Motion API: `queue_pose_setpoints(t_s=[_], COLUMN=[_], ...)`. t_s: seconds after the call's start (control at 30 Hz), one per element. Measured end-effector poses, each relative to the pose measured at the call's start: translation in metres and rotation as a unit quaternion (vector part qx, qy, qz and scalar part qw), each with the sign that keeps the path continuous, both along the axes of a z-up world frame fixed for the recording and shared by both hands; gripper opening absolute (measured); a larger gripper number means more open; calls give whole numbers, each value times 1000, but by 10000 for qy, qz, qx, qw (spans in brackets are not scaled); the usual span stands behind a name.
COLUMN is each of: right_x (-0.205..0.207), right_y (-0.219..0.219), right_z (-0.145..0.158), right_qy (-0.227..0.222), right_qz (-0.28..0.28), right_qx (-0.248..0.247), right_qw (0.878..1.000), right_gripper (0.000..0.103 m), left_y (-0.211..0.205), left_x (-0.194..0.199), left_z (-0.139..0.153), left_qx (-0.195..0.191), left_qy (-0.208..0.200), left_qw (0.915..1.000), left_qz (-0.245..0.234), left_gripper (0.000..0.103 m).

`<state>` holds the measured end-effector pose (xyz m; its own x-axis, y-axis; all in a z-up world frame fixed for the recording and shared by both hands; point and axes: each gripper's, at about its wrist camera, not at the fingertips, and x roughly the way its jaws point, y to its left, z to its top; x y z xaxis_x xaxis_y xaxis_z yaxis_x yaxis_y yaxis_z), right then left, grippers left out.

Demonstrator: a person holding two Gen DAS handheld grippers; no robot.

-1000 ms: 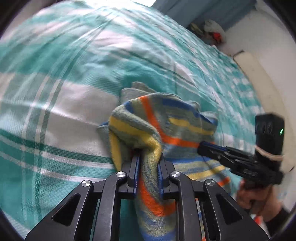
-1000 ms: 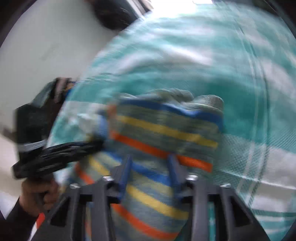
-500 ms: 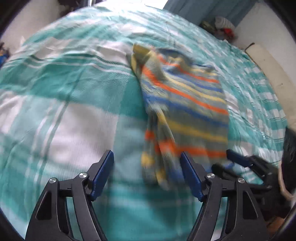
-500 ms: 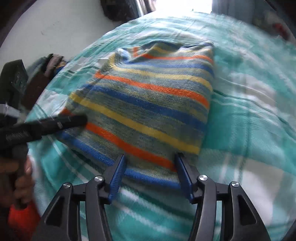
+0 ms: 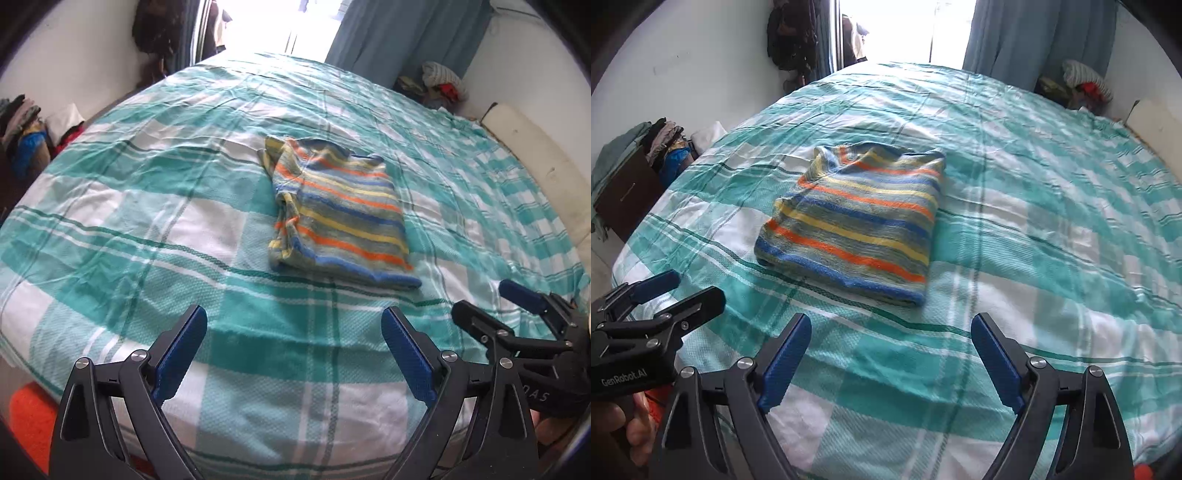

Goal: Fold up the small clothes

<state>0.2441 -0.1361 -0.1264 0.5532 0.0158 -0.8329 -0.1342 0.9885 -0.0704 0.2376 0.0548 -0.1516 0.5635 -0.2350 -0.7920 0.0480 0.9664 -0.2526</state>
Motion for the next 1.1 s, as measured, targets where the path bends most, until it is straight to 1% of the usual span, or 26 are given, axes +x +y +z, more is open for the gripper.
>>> queue_pose_setpoints(t_s=[0.1,0.2,0.23,0.27,0.3,0.33,0.4,0.43,0.47,0.5,0.53,0.57,0.63,0.67,0.73,0.77,0.8,0.87,0.9,0.93,0.97,1.0,1.03,1.07,1.1], right_x=[-3,-4,-4,-3,-2,0,12,22,40,57,75,101,135,156,184,197,205,216,223,229,235,239,242,243,240], right_y=[-1,-5,-7,-12,-18,-25,-39,-47,-60,-71,-80,-90,-100,-104,-107,-107,-105,-96,-88,-80,-72,-64,-58,-55,-53], right_z=[1,1,0,0,1,1,0,-2,-9,-17,-25,-39,-59,-73,-100,-116,-123,-128,-130,-133,-135,-134,-132,-129,-124], right_qy=[-40,-72,-64,-72,-98,-128,-160,-153,-114,-71,-24,114,341,516,893,1087,1116,1025,1080,1190,1268,1273,1254,1237,1158], right_qz=[-29,-61,-68,-80,-96,-107,38,120,152,128,81,27,-77,-76,-62,-156,-141,114,288,384,413,455,477,456,468], right_qx=[-68,-79,-9,171,434,690,1295,1718,2213,2520,2719,2943,3146,3359,3803,3909,3952,4149,4364,4511,4481,4282,4063,3854,3831], right_qw=[10000,9999,10000,9998,9990,9975,9914,9849,9750,9676,9623,9557,9486,9404,9205,9139,9117,9040,8928,8836,8840,8935,9038,9133,9152], right_gripper=[88,88,88,88,88,88,88,88,88,88,88,88,88,88,88,87,86,84,78,76,75,64,37,28,28], left_y=[-5,-9,-11,-12,-12,-10,-1,3,9,14,16,17,16,14,10,7,3,-4,-9,-15,-19,-22,-23,-21,-20], left_x=[-2,-2,0,2,5,9,29,40,58,81,101,119,158,176,203,210,215,223,226,229,231,232,234,233,228], left_z=[3,9,11,13,15,16,17,15,12,7,0,-7,-29,-43,-67,-75,-82,-89,-89,-90,-90,-90,-91,-88,-77], left_qx=[227,549,711,818,911,917,658,473,184,-109,-282,-410,-624,-649,-645,-702,-807,-1050,-1190,-1352,-1402,-1408,-1472,-1598,-1600], left_qy=[-86,-227,-244,-269,-283,-294,-272,-231,-204,-158,-51,90,487,680,946,1032,1103,1096,1058,1053,1049,1085,1212,1212,1073], left_qw=[9997,9982,9970,9960,9950,9949,9969,9983,9995,9998,9995,9990,9964,9950,9927,9912,9893,9865,9844,9808,9797,9792,9771,9756,9769], left_qz=[12,116,200,255,294,305,320,268,134,-26,-108,-170,-309,-330,-386,-442,-507,-622,-754,-931,-979,-978,-948,-895,-927], left_gripper=[96,97,97,97,98,98,100,100,100,100,100,100,100,100,99,99,99,99,99,97,73,37,32,26,21])
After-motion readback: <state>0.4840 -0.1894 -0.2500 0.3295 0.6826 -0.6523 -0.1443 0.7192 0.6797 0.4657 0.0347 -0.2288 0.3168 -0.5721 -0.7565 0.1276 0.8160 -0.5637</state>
